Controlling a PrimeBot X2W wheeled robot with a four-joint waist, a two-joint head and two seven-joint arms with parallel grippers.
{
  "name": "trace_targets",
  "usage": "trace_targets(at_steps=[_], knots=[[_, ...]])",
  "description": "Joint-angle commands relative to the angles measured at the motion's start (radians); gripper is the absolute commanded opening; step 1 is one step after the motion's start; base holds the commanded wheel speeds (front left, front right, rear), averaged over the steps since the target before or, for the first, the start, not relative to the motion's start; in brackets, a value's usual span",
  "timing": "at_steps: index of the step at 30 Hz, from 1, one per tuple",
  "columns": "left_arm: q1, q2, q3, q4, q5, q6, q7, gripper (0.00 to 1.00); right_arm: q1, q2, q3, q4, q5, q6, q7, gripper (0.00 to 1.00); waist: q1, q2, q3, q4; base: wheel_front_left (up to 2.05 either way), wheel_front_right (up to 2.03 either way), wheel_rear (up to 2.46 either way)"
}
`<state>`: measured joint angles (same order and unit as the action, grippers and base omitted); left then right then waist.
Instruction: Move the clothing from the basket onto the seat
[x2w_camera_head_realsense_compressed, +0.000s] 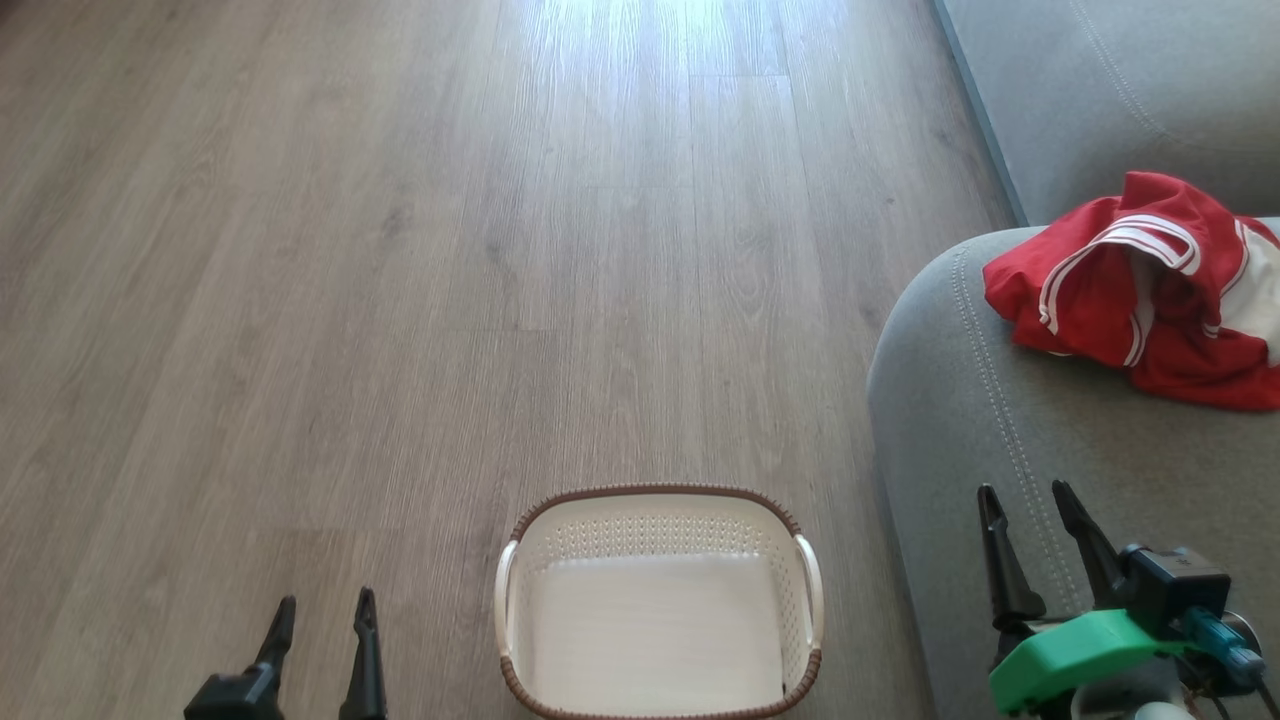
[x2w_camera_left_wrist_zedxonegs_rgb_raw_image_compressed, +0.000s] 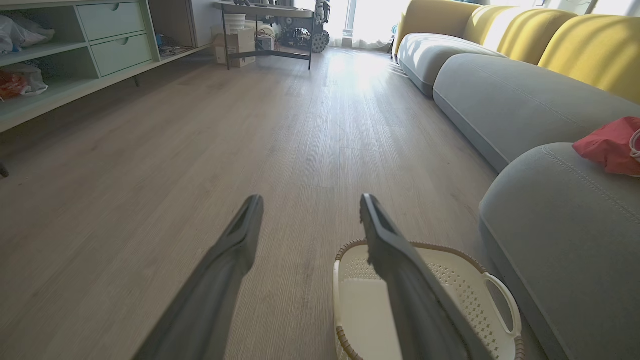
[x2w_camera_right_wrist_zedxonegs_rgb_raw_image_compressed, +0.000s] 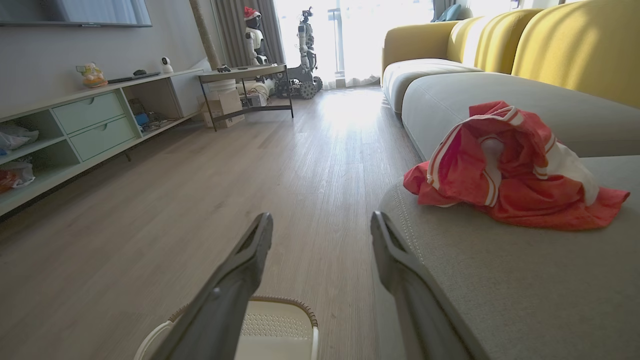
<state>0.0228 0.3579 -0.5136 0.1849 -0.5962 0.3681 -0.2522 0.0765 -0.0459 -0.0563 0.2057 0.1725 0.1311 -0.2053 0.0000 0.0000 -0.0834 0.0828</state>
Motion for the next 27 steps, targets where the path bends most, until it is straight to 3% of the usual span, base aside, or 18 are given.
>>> trace_targets(at_steps=[1, 2, 3, 9, 27], knots=[[-0.032, 0.012, 0.045, -0.019, -0.003, -0.006, -0.008, 1.0, -0.036, -0.004, 0.021, -0.026, -0.008, 0.0, -0.005, 1.0, 0.0, 0.0, 0.0, 0.001, 0.0, 0.0, 0.0], [-0.032, 0.011, 0.046, -0.017, -0.003, -0.007, -0.008, 1.0, -0.036, -0.004, 0.021, -0.025, -0.007, 0.0, -0.005, 1.0, 0.0, 0.0, 0.0, 0.001, 0.0, 0.0, 0.0], [0.0, -0.001, 0.003, 0.002, 0.0, 0.0, 0.0, 0.0, 0.0, 0.0, 0.0, 0.005, 0.0, 0.0, 0.0, 0.0, 0.0, 0.0, 0.0, 0.001, 0.0, 0.0, 0.0], [0.027, -0.034, -0.019, 0.075, -0.007, -0.002, 0.007, 0.0, 0.027, 0.003, 0.001, 0.099, 0.01, 0.0, 0.003, 0.0, 0.0, 0.0, 0.001, 0.0, 0.0, 0.0, 0.0], [0.005, -0.071, 0.072, 0.059, -0.156, -0.061, 0.056, 0.0, -0.007, 0.002, -0.008, 0.092, 0.217, 0.0, 0.049, 0.0, 0.0, 0.0, 0.013, -0.012, 0.0, 0.0, 0.0]])
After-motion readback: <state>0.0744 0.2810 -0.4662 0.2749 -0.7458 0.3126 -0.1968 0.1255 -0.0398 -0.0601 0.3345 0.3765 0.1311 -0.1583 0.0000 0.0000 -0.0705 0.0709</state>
